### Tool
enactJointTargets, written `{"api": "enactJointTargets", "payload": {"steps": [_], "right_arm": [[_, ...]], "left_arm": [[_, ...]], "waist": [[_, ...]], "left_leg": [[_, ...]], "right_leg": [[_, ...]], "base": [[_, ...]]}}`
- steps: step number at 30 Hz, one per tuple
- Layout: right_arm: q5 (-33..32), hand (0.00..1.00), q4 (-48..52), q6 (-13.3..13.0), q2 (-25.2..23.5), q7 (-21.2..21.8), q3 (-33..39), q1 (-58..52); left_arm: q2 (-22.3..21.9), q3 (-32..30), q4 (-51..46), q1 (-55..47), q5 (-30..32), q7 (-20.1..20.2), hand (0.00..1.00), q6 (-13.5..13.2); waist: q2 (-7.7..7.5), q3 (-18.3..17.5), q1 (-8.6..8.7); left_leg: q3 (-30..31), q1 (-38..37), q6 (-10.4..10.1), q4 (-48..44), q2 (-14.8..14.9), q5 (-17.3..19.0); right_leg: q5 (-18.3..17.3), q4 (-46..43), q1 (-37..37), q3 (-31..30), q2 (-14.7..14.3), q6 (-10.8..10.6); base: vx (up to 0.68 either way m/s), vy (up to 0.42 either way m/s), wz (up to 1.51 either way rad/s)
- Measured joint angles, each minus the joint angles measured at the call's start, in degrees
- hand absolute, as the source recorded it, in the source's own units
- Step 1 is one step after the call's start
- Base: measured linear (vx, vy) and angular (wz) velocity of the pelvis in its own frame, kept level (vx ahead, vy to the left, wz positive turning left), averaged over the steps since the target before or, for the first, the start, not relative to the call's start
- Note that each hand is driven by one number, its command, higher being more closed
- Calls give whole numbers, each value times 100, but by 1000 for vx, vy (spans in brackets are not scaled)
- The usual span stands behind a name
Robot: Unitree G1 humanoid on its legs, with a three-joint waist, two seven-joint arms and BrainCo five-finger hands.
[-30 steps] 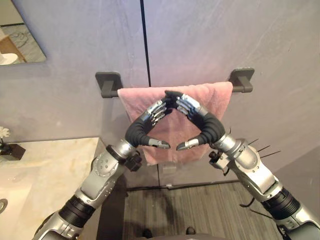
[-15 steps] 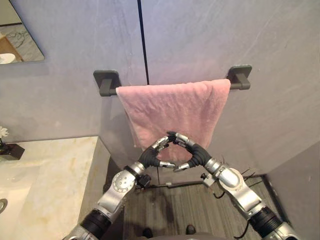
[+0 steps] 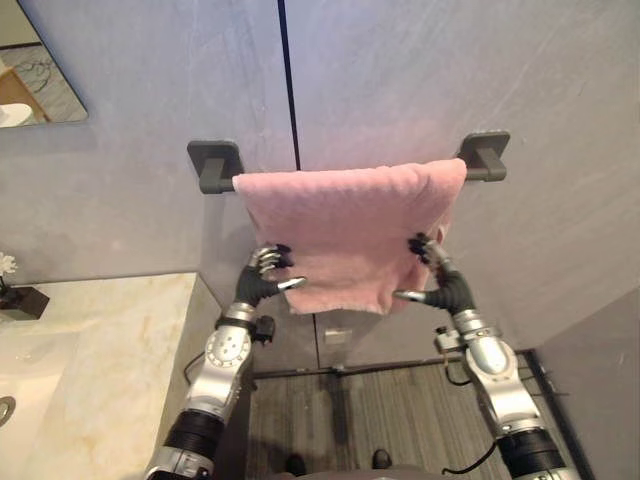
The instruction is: Organize washtable
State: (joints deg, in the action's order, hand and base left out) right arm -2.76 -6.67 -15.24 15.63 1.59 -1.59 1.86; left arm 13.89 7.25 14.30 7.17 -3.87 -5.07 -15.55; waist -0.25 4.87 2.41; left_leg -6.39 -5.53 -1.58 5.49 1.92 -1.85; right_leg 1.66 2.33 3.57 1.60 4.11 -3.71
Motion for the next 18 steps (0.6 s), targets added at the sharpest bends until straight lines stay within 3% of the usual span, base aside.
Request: {"api": "enactJointTargets", "payload": {"steps": [18], "right_arm": [[-124,0,749,-11,-809,-31,1409,-1184]], "left_arm": [[-612,-1293,-741,-1164,7,-42,0,-15]], "waist": [[-58,-22,20]], "left_leg": [[-36,-49,0,1,3,13]], "right_leg": [[11,85,33,-2,-9,-8]], "base": [[-2,-3,0]]}}
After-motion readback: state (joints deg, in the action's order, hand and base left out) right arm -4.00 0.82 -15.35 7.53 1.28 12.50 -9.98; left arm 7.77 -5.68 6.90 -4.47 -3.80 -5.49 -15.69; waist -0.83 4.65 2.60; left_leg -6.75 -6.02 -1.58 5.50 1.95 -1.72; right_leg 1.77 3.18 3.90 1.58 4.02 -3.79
